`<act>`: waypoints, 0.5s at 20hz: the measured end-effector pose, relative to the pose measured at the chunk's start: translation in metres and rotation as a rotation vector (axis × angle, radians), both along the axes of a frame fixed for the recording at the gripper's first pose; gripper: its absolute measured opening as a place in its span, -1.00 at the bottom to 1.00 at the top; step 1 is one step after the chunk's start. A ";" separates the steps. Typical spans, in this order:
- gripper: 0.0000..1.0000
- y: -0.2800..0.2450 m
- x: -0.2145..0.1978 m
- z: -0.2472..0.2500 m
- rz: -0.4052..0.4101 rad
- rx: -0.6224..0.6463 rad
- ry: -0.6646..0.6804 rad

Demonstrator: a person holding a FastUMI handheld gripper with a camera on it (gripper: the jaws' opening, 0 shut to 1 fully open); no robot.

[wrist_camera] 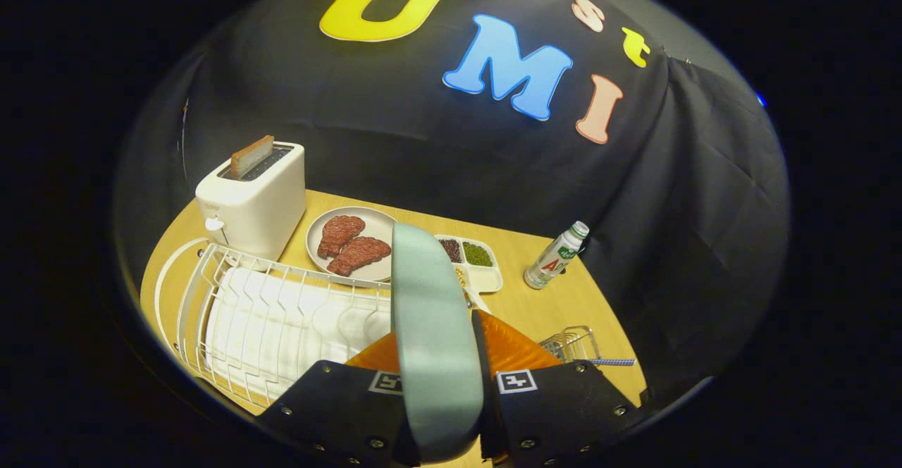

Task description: Take the plate from the dish rack, then take the spoon from the basket and place it into the plate.

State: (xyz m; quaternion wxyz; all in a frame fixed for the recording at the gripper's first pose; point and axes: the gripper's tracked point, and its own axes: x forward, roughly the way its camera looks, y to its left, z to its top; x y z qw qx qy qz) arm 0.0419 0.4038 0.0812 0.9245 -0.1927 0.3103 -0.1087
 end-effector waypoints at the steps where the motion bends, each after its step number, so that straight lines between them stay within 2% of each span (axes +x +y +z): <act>1: -0.37 0.000 -0.005 0.009 0.014 -0.027 -0.010; 5: -0.37 -0.004 -0.038 0.036 0.044 -0.058 -0.047; 10: -0.37 -0.019 -0.104 0.048 0.058 -0.020 -0.061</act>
